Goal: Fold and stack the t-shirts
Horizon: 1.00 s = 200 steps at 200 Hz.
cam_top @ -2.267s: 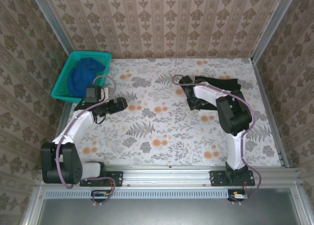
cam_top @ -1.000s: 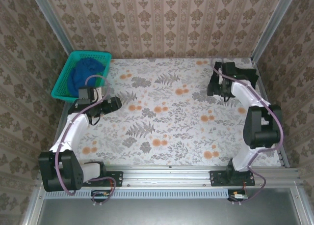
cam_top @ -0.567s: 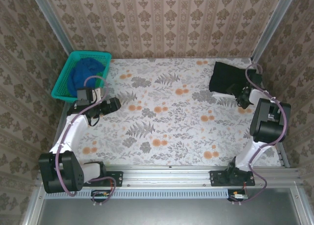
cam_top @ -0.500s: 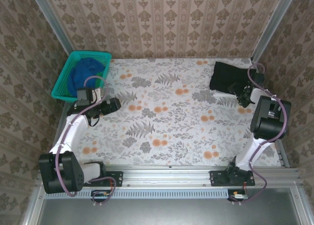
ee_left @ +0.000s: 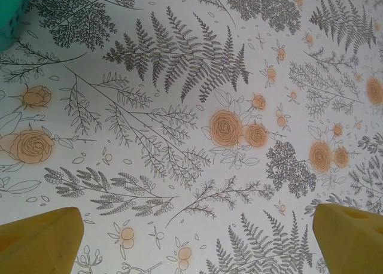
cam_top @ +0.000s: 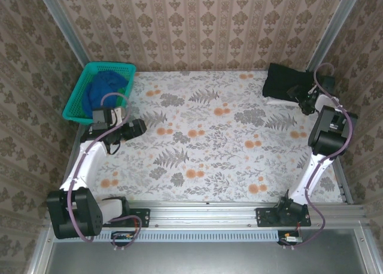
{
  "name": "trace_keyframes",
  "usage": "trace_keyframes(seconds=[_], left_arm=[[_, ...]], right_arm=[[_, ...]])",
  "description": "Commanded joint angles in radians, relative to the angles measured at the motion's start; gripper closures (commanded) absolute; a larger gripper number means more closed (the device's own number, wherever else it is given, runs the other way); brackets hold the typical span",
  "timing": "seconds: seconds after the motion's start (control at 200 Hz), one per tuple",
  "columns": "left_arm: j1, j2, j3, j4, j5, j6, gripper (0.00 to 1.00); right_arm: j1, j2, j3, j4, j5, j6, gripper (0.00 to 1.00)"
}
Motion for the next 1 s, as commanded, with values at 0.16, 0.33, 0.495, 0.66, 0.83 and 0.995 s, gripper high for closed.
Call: trace_keyframes(seconds=[0.16,0.33,0.495,0.66,0.83,0.995], left_arm=[[0.01,-0.027,-0.016,-0.031,-0.009,0.025,0.0],[0.011,-0.038,-0.022,-0.033,-0.012,0.025,0.0],[0.011,-0.052,-0.038,-0.026,-0.015,0.022,0.0],[0.013,-0.053,-0.041,-0.015,-0.021,0.016,0.0],[0.027,-0.063,-0.065,0.059,-0.142,-0.021,0.0],[0.031,-0.154,-0.139,0.163,-0.359,0.009,0.0]], right_arm=[[-0.055,-0.003,-0.007,-0.062,0.051,-0.049,0.17],[-0.064,0.051,0.077,-0.131,0.097,-0.09,0.28],[-0.087,0.034,0.078,-0.146,0.115,-0.091,0.29],[-0.081,-0.065,0.014,-0.174,0.19,-0.106,0.27],[-0.014,-0.292,-0.229,-0.09,0.244,-0.13,0.2],[0.153,-0.637,-0.58,0.074,0.285,-0.192,0.0]])
